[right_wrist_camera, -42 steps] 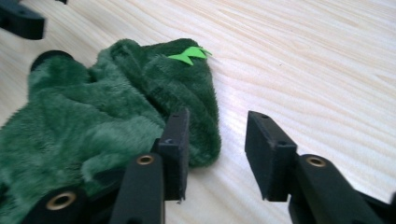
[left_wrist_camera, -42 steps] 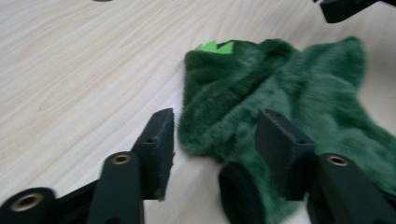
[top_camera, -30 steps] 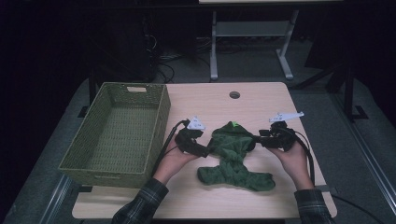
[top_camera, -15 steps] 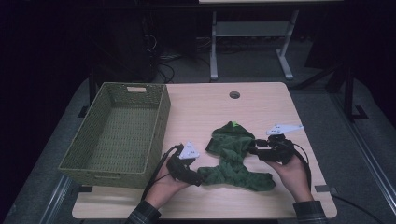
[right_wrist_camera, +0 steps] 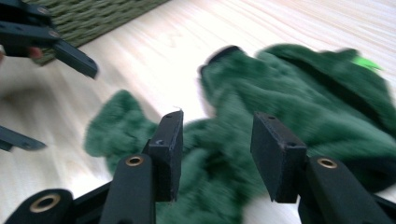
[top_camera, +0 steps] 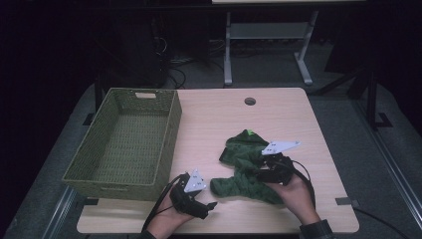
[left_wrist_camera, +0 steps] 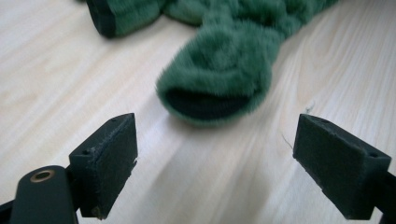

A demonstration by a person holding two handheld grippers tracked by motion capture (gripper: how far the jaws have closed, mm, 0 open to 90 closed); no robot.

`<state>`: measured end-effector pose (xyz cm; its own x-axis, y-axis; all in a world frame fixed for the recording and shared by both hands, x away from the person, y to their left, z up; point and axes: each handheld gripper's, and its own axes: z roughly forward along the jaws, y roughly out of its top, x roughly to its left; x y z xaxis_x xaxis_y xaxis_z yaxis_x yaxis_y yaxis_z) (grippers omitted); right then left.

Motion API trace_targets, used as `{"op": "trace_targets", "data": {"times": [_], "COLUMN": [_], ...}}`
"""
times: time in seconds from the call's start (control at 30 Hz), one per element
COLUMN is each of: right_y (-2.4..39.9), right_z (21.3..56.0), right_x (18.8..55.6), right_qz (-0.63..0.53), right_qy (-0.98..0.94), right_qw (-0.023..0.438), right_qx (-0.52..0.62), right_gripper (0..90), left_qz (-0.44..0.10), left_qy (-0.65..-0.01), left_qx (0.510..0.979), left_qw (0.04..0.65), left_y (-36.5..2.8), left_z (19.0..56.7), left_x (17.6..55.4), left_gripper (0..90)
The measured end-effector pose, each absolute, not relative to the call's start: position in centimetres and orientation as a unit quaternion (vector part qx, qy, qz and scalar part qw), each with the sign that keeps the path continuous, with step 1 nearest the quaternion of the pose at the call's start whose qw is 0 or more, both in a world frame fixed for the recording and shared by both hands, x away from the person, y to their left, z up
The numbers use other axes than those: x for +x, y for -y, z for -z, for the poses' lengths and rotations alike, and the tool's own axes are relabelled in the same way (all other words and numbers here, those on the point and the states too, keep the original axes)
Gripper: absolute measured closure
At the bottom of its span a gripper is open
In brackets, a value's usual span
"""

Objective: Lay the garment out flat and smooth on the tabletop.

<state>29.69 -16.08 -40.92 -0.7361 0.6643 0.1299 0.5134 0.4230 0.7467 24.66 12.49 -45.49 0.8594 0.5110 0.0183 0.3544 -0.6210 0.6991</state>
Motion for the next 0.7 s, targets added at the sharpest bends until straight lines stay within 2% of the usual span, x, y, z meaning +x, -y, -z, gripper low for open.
{"op": "trace_targets", "data": {"times": [0.2,0.5,0.7], "right_y": [13.3,9.5,7.5], "right_z": [40.8,41.1,41.9], "right_x": [28.7,27.1,26.7], "right_qz": [-0.41,-0.409,-0.4], "right_qy": [-0.85,-0.868,-0.877], "right_qw": [0.078,0.056,0.045], "right_qx": [0.32,0.278,0.262], "right_gripper": [56.6,65.1,68.0], "left_qz": [-0.113,-0.11,-0.1], "left_qy": [-0.246,-0.246,-0.242], "left_qx": [0.897,0.902,0.89], "left_qw": [0.351,0.338,0.373], "left_y": [-13.4,-13.5,-14.2], "left_z": [46.0,46.9,47.6], "left_x": [24.2,23.7,23.7], "left_gripper": [12.9,12.8,12.7]}}
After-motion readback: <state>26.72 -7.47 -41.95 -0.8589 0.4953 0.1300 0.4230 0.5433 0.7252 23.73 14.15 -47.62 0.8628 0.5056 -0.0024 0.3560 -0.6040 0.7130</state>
